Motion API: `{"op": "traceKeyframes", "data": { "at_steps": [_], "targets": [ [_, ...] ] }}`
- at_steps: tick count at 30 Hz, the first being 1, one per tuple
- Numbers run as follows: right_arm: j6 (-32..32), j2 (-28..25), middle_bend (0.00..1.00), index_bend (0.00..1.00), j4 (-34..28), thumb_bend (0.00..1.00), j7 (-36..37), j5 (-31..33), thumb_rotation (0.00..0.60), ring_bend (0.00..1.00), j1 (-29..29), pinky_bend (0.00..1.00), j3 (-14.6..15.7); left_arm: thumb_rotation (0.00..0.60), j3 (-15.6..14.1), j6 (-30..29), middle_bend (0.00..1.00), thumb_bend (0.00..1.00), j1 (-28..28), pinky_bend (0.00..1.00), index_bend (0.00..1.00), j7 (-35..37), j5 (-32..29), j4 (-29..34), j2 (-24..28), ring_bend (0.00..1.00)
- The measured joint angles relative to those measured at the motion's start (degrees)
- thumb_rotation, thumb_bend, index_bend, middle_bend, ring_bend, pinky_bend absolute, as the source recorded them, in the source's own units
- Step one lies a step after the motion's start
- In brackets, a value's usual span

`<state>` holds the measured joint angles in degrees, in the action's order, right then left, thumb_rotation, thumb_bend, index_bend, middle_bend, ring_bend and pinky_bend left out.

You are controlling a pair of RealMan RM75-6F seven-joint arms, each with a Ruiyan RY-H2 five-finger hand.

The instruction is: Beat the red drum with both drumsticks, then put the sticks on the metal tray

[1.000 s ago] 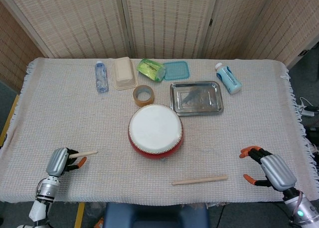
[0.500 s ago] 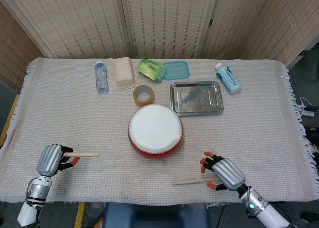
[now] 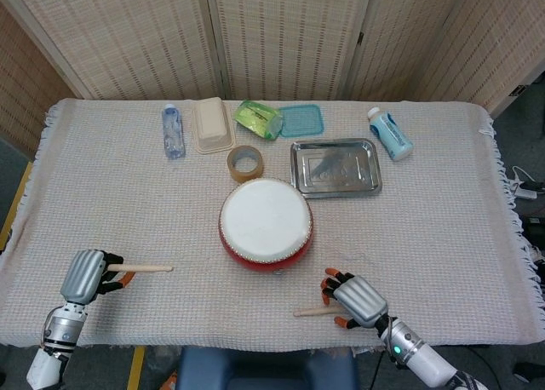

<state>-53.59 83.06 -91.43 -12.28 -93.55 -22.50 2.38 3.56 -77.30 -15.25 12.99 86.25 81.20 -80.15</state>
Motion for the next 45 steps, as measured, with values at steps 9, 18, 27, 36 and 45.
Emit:
{"op": "traceKeyframes", "data": {
  "at_steps": [9,18,27,36,45],
  "targets": [
    [1.28,2.87,0.27,0.53,1.23,0.31,-2.54,2.45,0.600,0.11,-1.89,0.33,-0.03,0.600,-0.26,0.15,1.00,0.35,0.00,1.00,1.00,0.98,-0.19,-0.91,-0.23,1.00],
    [1.01,3.55,0.27,0.53,1.70,0.33,-5.21,2.60,0.600,0.11,-2.63,0.33,0.76,0.600,-0.53,0.24,1.00,0.35,0.18,1.00,1.00,1.84,-0.40,-1.39,0.04,1.00],
    [-3.07,4.90,0.27,0.50,4.00,0.33,-12.69,-0.59,0.600,0.11,-1.96,0.31,2.67,0.600,-0.98,0.11,1.00,0.34,0.32,1.00,1.00,3.49,0.08,-1.65,0.24,1.00],
    [-6.11,6.98,0.27,0.50,7.14,0.33,-14.65,-2.79,0.600,0.11,-0.76,0.28,4.37,0.600,-1.45,-0.13,1.00,0.34,0.45,1.00,1.00,5.87,0.77,-1.64,0.62,1.00],
    [-9.95,7.49,0.31,0.77,7.78,0.34,-9.58,-3.77,0.600,0.19,-0.33,0.30,3.80,0.600,-1.68,-0.71,1.00,0.33,0.80,1.00,1.00,6.96,1.03,-1.81,0.90,1.00]
  ]
}}
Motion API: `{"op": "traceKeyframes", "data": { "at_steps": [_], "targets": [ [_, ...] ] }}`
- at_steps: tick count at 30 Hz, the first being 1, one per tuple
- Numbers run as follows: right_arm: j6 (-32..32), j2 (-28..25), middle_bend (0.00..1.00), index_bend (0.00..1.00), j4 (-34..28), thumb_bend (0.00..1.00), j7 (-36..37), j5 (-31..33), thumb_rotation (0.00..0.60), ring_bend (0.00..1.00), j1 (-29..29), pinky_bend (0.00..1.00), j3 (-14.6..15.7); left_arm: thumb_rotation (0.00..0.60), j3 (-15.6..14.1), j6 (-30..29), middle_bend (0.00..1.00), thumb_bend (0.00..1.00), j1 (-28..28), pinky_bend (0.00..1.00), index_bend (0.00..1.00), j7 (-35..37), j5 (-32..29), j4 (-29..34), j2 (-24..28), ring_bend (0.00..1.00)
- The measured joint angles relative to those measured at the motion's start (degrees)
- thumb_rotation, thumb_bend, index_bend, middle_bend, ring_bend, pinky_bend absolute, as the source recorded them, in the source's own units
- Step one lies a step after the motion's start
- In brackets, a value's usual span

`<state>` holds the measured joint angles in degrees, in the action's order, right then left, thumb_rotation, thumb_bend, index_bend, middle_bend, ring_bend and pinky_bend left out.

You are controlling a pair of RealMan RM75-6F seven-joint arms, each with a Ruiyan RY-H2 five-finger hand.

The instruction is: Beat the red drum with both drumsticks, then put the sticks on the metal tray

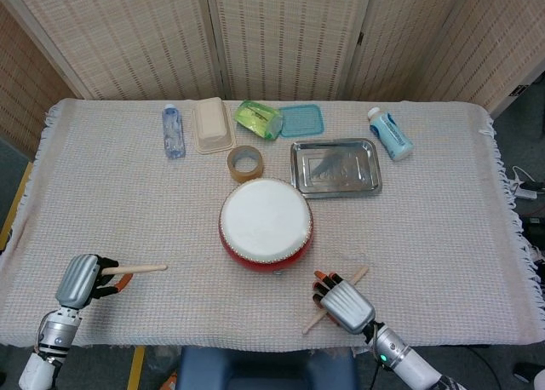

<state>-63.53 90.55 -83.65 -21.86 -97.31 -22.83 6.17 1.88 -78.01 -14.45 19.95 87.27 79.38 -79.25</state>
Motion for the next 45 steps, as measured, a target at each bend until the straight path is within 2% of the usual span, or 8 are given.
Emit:
{"op": "traceKeyframes", "data": {
  "at_steps": [5,8,19,24,27,30,36,45],
  "targets": [
    [-2.53,-1.25,0.35,0.78,-1.13,0.34,10.97,0.77,0.600,0.23,0.13,0.32,-1.39,0.600,-0.18,-0.12,1.00,0.33,0.16,1.00,1.00,-0.26,0.08,0.35,0.15,1.00],
    [-3.66,-2.80,0.36,0.77,-1.86,0.34,22.18,1.64,0.600,0.25,-0.01,0.32,-2.46,0.600,-0.16,-0.30,1.00,0.33,0.25,1.00,1.00,-0.45,0.07,0.78,0.29,1.00],
    [-5.74,-7.28,0.45,0.69,2.11,0.34,80.01,4.50,0.600,0.35,-1.16,0.37,-5.56,0.600,-0.11,-0.37,1.00,0.33,0.28,1.00,1.00,-2.15,0.06,2.92,1.06,1.00],
    [-5.19,-7.18,0.45,0.67,8.62,0.34,105.12,5.03,0.600,0.35,-2.35,0.37,-6.13,0.600,-0.16,-0.22,1.00,0.33,0.31,1.00,1.00,-2.59,-0.06,3.48,1.32,1.00],
    [-4.30,-6.18,0.45,0.65,14.24,0.34,116.85,5.15,0.600,0.35,-3.43,0.37,-6.26,0.600,-0.24,-0.11,1.00,0.33,0.32,1.00,1.00,-2.81,-0.04,3.67,1.41,1.00],
    [-3.22,-4.54,0.45,0.62,20.56,0.34,126.34,5.05,0.600,0.35,-4.76,0.37,-6.23,0.600,-0.27,0.06,1.00,0.33,0.32,1.00,1.00,-2.85,-0.17,3.73,1.44,1.00],
    [-1.97,-0.66,0.45,0.50,31.37,0.33,138.80,3.42,0.600,0.35,-7.47,0.37,-5.06,0.600,-0.45,0.31,1.00,0.33,0.29,1.00,1.00,-3.04,-0.07,3.77,1.49,1.00],
    [-4.49,3.39,0.45,0.45,41.33,0.22,148.03,1.09,0.600,0.35,-8.92,0.37,-2.74,0.600,-0.56,0.26,1.00,0.33,0.31,1.00,1.00,-3.38,0.14,4.10,2.01,1.00]
  ]
}}
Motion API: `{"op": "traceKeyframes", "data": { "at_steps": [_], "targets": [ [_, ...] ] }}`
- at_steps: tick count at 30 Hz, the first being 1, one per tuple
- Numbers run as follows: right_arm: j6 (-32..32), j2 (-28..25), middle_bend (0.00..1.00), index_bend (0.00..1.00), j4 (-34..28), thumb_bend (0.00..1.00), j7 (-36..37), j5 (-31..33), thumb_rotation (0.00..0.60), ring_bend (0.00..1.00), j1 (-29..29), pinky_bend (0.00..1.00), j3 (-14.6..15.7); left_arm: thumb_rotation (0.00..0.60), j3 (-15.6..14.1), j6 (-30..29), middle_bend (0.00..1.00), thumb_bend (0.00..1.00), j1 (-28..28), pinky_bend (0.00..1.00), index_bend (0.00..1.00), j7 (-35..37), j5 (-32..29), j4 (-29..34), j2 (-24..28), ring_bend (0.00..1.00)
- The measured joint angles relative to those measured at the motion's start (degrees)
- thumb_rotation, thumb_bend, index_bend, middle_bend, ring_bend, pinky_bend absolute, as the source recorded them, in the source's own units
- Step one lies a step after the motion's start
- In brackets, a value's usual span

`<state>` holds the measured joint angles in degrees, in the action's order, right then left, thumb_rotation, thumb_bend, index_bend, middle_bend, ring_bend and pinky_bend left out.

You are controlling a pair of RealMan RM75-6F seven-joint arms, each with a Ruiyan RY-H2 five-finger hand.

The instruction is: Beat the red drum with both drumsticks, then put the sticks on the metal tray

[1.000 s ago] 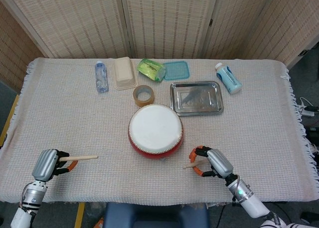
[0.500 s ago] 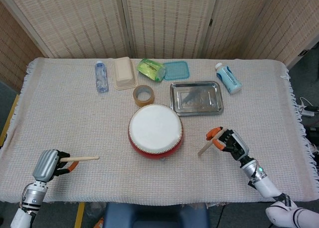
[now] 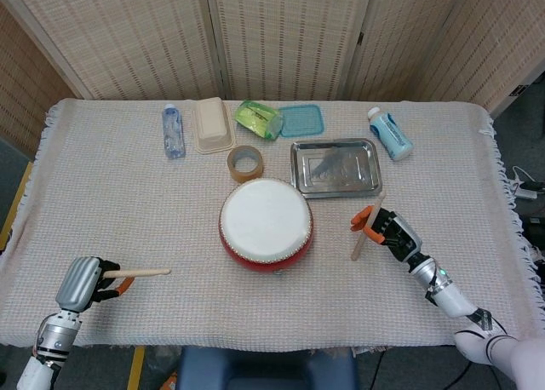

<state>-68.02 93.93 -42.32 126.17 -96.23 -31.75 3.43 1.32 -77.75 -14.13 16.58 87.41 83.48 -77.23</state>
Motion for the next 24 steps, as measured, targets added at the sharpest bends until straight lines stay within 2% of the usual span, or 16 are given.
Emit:
{"op": "traceKeyframes", "data": {
  "at_steps": [5,13,24],
  "targets": [
    [-1.68,1.42,0.45,0.47,3.23,0.19,2.11,-1.09,0.600,0.37,-0.16,0.41,1.59,0.600,-0.01,-0.36,1.00,0.33,0.12,1.00,1.00,-0.21,0.22,0.62,0.47,1.00],
    [-2.12,3.23,0.51,0.61,5.09,0.03,1.13,-1.39,0.600,0.44,0.28,0.50,3.25,0.600,-0.35,-0.43,1.00,0.33,0.29,1.00,1.00,-0.44,0.52,0.87,0.69,1.00],
    [0.57,4.92,0.64,0.81,3.91,0.02,-4.50,-1.12,0.600,0.58,-0.22,0.61,4.50,0.600,-0.49,-0.42,1.00,0.33,0.19,1.00,1.00,-0.40,0.92,0.97,0.60,1.00]
  ]
}}
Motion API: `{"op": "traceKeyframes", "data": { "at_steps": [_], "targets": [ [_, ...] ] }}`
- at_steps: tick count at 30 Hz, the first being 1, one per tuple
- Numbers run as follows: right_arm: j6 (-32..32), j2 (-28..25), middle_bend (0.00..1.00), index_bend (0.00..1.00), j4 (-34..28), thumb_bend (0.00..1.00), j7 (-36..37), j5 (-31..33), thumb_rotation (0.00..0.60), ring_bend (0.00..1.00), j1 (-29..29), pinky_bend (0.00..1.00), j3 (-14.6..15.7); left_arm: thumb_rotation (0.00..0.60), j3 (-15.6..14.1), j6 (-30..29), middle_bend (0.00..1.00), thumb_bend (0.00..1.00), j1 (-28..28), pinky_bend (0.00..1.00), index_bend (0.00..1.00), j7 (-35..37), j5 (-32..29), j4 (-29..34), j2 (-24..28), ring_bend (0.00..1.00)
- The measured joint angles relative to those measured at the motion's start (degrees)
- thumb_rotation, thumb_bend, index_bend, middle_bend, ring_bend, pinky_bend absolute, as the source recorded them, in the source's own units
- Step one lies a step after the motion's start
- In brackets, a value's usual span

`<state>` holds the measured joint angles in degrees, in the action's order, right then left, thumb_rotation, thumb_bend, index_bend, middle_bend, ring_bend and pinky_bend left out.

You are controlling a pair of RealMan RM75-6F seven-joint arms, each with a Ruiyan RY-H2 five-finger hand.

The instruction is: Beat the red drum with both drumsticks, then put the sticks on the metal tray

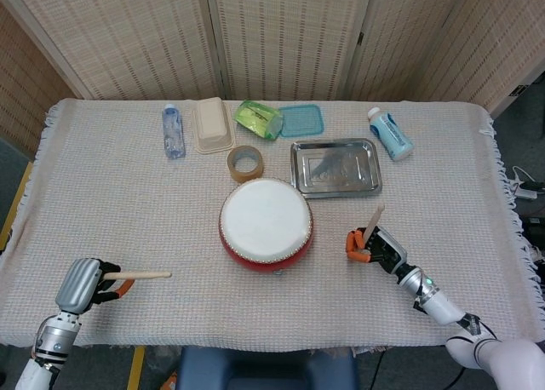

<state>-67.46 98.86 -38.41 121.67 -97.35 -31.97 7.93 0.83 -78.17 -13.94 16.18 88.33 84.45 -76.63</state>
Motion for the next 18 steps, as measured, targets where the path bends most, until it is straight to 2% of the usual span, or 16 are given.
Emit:
{"op": "traceKeyframes", "data": {
  "at_steps": [3,13,16,18],
  "targets": [
    [0.83,0.40,0.67,0.84,-0.37,0.02,-1.45,0.15,0.600,0.61,-0.20,0.64,0.23,0.600,-0.01,-0.01,1.00,0.33,-0.01,1.00,1.00,0.18,0.04,-0.19,-0.07,1.00],
    [2.74,1.89,0.84,1.00,-1.07,0.02,-6.55,0.52,0.600,0.81,-0.75,0.76,0.74,0.600,-0.08,0.13,1.00,0.33,-0.05,1.00,1.00,0.96,0.05,-1.24,-0.64,1.00],
    [2.67,2.37,0.92,1.00,-1.13,0.02,-8.30,0.94,0.600,0.89,-0.66,0.82,0.44,0.600,-0.07,0.17,1.00,0.33,-0.05,1.00,1.00,1.20,0.00,-1.56,-0.77,1.00],
    [2.57,2.68,0.97,1.00,-1.12,0.07,-9.80,1.24,0.600,0.95,-0.56,0.87,0.17,0.600,-0.06,0.24,1.00,0.33,-0.09,1.00,1.00,1.35,-0.03,-1.79,-0.87,1.00]
  ]
}}
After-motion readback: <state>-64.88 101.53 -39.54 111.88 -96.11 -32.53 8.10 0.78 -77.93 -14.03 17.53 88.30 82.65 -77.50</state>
